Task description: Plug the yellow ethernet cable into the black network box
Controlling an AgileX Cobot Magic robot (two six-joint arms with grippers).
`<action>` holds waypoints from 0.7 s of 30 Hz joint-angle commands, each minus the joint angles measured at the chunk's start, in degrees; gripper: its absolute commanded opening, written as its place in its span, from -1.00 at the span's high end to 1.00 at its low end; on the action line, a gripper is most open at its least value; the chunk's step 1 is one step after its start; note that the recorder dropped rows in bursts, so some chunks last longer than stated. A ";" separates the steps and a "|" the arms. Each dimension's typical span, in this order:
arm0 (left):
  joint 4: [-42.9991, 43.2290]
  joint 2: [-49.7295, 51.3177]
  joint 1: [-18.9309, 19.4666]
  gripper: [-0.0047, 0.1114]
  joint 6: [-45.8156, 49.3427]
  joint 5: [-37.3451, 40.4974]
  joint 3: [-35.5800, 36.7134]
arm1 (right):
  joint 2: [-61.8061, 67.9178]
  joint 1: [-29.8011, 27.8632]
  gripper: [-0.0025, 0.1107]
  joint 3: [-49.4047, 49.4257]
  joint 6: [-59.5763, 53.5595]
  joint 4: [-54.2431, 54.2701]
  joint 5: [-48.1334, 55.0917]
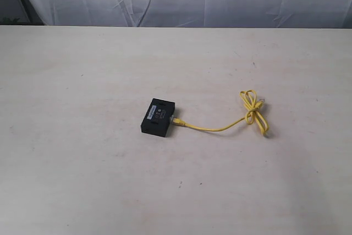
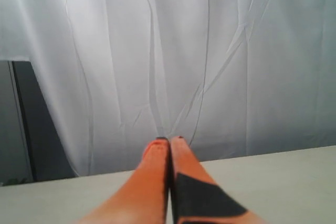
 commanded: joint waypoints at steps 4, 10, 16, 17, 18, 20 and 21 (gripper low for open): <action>3.20 -1.18 0.59 0.92 -5.88 0.88 6.29 | -0.28 -0.28 0.96 0.18 0.14 0.18 -0.60; 0.09 -6.07 5.21 0.92 -5.88 1.02 13.12 | -0.28 -0.28 0.96 0.18 0.14 0.18 -0.60; -1.35 -7.74 8.85 0.92 -5.88 0.81 18.53 | -0.28 -0.28 0.96 0.18 0.14 0.18 -0.48; -1.85 -7.74 9.12 0.92 -5.88 0.81 19.40 | -0.28 -0.28 0.96 0.18 0.14 0.18 -0.48; -1.86 -7.74 9.21 0.92 -5.88 0.81 20.23 | -0.28 -0.28 0.96 0.18 0.14 0.18 -0.48; -1.86 -7.74 9.21 0.92 -5.88 0.53 21.06 | -0.28 -0.28 0.96 0.18 0.14 0.18 -0.48; -1.86 -7.74 9.21 0.92 -5.88 0.19 21.06 | -0.28 -0.28 0.96 0.18 0.14 0.18 -0.48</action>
